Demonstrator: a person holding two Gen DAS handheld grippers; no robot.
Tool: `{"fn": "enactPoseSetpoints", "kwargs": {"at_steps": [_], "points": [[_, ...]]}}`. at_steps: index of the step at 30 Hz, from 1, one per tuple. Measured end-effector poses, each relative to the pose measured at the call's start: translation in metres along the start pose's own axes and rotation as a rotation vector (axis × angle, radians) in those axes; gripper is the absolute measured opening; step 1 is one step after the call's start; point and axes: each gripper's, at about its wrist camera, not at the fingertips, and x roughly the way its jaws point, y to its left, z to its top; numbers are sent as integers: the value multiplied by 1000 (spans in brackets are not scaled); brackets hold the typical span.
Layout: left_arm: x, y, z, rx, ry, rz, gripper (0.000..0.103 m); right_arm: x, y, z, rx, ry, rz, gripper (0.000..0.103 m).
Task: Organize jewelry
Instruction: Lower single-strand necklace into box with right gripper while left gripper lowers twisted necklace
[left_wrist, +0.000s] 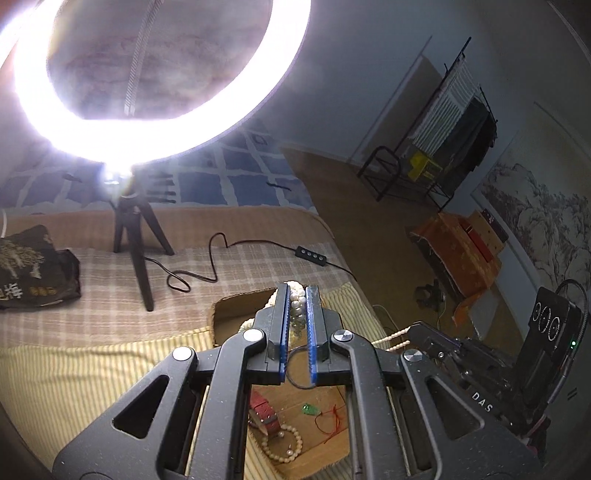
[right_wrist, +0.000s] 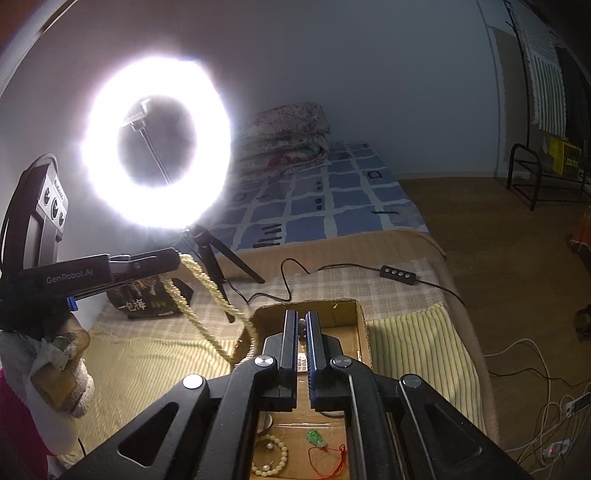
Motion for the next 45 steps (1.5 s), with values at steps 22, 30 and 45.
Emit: {"fn": "enactPoseSetpoints", "kwargs": {"at_steps": [22,30,45], "points": [[76,10,-24,13,101,39,6,62,-18,-35,-7,126,-7,2],[66,4,-25,34,94,36,6,61,-15,-40,-11,140,-21,17],[-2,-5,-37,67,39,62,6,12,8,-48,-22,116,-52,22]]}}
